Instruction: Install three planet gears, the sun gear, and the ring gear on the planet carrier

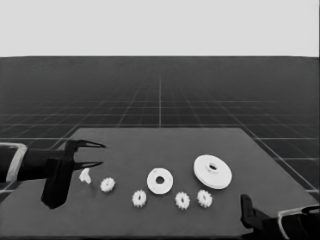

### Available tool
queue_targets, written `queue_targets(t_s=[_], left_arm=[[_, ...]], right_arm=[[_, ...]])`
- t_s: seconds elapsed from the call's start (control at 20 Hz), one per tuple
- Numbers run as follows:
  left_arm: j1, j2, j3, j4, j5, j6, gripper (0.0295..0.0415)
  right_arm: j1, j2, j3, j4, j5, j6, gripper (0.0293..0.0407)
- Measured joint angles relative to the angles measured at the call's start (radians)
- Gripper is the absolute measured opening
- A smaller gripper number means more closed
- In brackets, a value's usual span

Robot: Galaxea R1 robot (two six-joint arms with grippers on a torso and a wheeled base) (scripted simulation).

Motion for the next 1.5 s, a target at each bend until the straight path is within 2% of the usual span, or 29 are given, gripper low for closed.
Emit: queue_targets(t_s=[0.05, 0.1, 0.15, 0.2, 0.25, 0.3, 0.35, 0.4, 0.45, 0.5, 0.6, 0.7, 0.75, 0.85, 1.2, 1.3, 1.5], left_arm=[[0.071, -0.003, 0.071, -0.073, 0.049, -0.003, 0.0295], [0.045, -0.002, 0.043, -0.044, 0.030, -0.002, 0.0297], [0.029, -0.001, 0.025, -0.026, 0.018, -0.001, 0.0314], [0.020, -0.001, 0.015, -0.015, 0.011, -0.001, 0.0347], [0.234, 0.126, -0.033, 0.467, 0.392, -0.486, 0.0380], [0.315, 0.320, -0.155, 0.456, 0.790, -0.985, 0.0402], [0.327, 0.442, -0.335, 0.239, 0.891, -1.276, 0.0401], [0.334, 0.499, -0.490, 0.085, 0.872, -1.402, 0.0394], [0.340, 0.531, -0.599, -0.007, 0.847, -1.451, 0.0389], [0.345, 0.551, -0.672, -0.063, 0.832, -1.469, 0.0386], [0.350, 0.573, -0.750, -0.117, 0.819, -1.478, 0.0385], [0.352, 0.582, -0.781, -0.136, 0.815, -1.477, 0.0385], [0.437, 0.598, -0.824, -0.059, 0.773, -1.462, 0.0385], [0.526, 0.625, -0.890, 0.005, 0.726, -1.440, 0.0385], [0.563, 0.644, -0.934, 0.033, 0.698, -1.424, 0.0385], [0.564, 0.644, -0.935, 0.033, 0.698, -1.424, 0.0314], [0.564, 0.644, -0.935, 0.034, 0.698, -1.424, 0.0312]], right_arm=[[-0.054, 0.014, 0.053, 0.076, 0.023, -0.003, 0.0293], [-0.034, 0.008, 0.029, 0.045, 0.014, -0.002, 0.0308], [-0.022, 0.005, 0.016, 0.026, 0.008, -0.001, 0.0337], [-0.015, 0.003, 0.008, 0.016, 0.004, -0.001, 0.0368], [-0.011, 0.001, 0.003, 0.009, 0.002, 0.000, 0.0380], [-0.009, 0.001, 0.001, 0.006, 0.001, 0.000, 0.0383], [-0.007, 0.000, -0.001, 0.003, 0.001, 0.000, 0.0384], [-0.007, 0.000, -0.002, 0.002, 0.000, 0.000, 0.0384], [-0.006, 0.000, -0.002, 0.001, 0.000, 0.000, 0.0385], [-0.006, 0.000, -0.002, 0.001, 0.000, 0.000, 0.0385], [-0.006, 0.000, -0.003, 0.001, 0.000, 0.000, 0.0385], [-0.006, 0.000, -0.003, 0.001, 0.000, 0.000, 0.0385], [-0.006, 0.000, -0.003, 0.000, 0.000, 0.000, 0.0385], [-0.006, 0.000, -0.003, 0.000, 0.000, 0.000, 0.0385], [-0.006, 0.000, -0.003, 0.000, 0.000, 0.000, 0.0385], [-0.006, 0.000, -0.003, 0.000, 0.000, 0.000, 0.0385], [-0.006, 0.000, -0.003, 0.000, 0.000, 0.000, 0.0385]])
